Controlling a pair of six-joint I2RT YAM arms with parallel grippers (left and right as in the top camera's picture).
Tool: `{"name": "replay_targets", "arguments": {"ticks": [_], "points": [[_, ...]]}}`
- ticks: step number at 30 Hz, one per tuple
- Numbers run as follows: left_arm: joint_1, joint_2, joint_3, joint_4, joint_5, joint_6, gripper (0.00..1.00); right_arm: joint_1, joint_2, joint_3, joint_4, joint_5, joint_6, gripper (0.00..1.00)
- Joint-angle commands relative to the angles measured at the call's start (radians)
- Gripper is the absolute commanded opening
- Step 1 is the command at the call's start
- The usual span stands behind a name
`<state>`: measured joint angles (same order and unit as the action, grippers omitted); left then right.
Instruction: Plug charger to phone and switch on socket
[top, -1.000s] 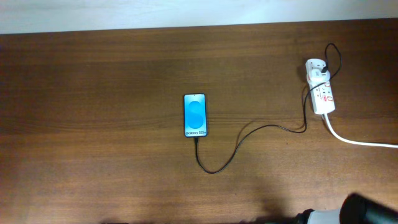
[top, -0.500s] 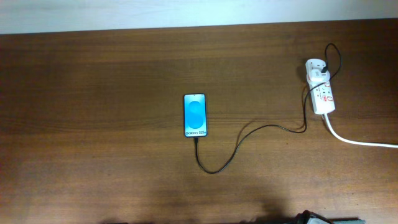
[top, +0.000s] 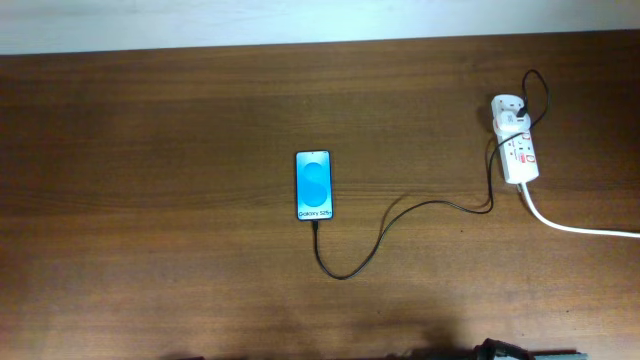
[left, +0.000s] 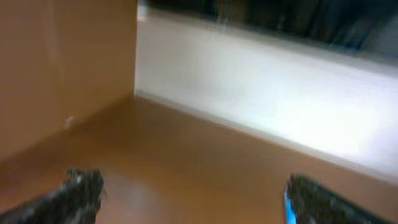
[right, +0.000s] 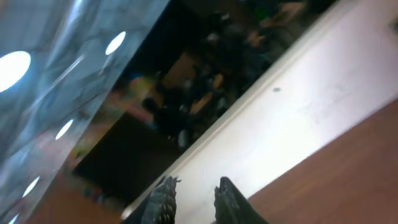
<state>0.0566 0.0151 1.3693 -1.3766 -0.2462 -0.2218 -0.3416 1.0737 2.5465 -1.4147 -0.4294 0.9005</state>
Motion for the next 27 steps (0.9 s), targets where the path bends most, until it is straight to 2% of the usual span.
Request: {"name": "replay_targets", "arguments": {"ticks": [1,4,6,8,10,15,20,23,27], "points": [[0.004,-0.008,-0.144,0.148,0.018,-0.031,1.0,0.117,-0.106,-0.171,0.096,0.047,-0.084,0.29],[0.004,-0.008,-0.365,0.31,0.068,-0.032,0.99,0.214,-0.281,-0.417,0.227,0.131,-0.085,0.36],[0.004,-0.008,-0.52,0.51,0.127,-0.032,0.99,0.226,-0.394,-0.552,0.307,0.131,-0.084,0.39],[0.004,-0.007,-0.701,0.77,0.255,-0.032,0.99,0.222,-0.5,-0.649,0.384,0.131,-0.084,0.42],[0.004,-0.007,-0.883,1.016,0.328,-0.032,0.99,0.223,-0.583,-0.692,0.424,0.137,-0.085,0.45],[0.004,-0.007,-1.206,1.384,0.329,-0.032,0.99,0.223,-0.68,-0.694,0.444,0.24,-0.084,0.47],[0.005,-0.007,-1.324,1.411,0.328,-0.031,0.99,0.223,-0.721,-0.694,0.472,0.243,-0.084,0.5],[0.005,-0.007,-1.337,1.357,0.225,-0.031,0.99,0.222,-0.749,-0.694,0.484,0.243,-0.084,0.52],[0.005,-0.007,-1.337,1.308,0.216,-0.031,0.99,0.222,-0.792,-0.7,0.503,0.254,-0.084,0.56]]}}
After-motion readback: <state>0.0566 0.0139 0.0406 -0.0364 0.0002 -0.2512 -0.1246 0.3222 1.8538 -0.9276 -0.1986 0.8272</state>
